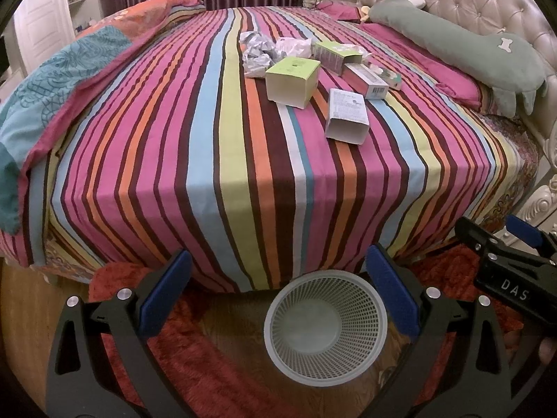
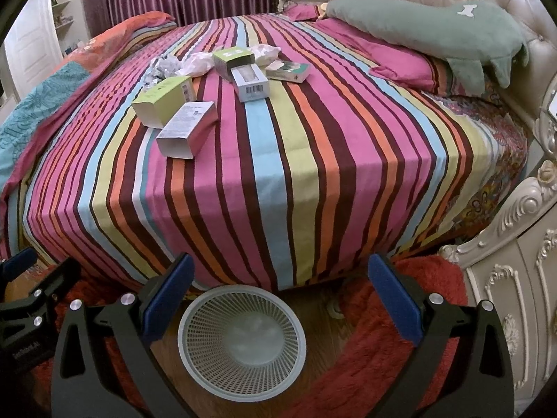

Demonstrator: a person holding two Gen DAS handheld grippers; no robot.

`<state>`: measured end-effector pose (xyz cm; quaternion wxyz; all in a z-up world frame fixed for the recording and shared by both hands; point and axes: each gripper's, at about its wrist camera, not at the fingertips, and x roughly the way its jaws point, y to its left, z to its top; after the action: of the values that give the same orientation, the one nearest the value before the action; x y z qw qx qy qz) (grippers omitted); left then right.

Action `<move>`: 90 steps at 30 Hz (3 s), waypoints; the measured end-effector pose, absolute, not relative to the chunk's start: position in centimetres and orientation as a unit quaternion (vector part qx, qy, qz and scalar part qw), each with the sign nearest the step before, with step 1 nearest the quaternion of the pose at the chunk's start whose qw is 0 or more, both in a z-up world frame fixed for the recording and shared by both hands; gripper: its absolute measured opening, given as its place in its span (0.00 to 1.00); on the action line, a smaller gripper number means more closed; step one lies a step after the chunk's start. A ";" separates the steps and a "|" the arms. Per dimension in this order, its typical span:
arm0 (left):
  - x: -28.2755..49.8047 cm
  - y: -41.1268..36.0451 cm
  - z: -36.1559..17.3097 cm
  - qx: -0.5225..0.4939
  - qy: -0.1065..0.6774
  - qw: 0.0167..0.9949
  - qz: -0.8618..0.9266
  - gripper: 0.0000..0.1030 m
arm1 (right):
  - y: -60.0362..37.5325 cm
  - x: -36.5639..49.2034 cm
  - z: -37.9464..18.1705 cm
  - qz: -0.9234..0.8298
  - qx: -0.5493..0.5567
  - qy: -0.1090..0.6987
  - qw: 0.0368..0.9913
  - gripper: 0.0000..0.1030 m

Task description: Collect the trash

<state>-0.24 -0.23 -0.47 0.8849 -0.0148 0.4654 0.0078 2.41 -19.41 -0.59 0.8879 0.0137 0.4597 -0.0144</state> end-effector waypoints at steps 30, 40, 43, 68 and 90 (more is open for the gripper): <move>5.6 1.5 -1.4 -0.032 0.454 0.890 -0.002 0.94 | -18.8 6.5 -0.9 0.040 0.025 0.428 0.903 0.93; 14.2 3.1 0.2 -0.054 0.449 0.892 -0.015 0.94 | -14.4 9.4 -2.7 0.112 -0.023 0.430 0.895 0.93; 17.0 3.1 0.4 -0.065 0.459 0.885 -0.039 0.94 | -13.3 10.4 -2.7 0.119 -0.035 0.419 0.899 0.93; 28.9 -0.4 -3.5 0.002 0.535 0.838 -0.111 0.58 | -10.4 18.6 -5.1 0.063 -0.040 0.400 0.914 0.80; 19.3 1.4 1.3 -0.066 0.474 0.871 -0.115 0.57 | -19.4 14.7 0.7 0.137 0.105 0.442 0.880 0.48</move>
<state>19.32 1.37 1.34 0.8706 -0.0657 0.4739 -0.1147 14.69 -19.38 0.73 0.8803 0.1049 0.4419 0.1370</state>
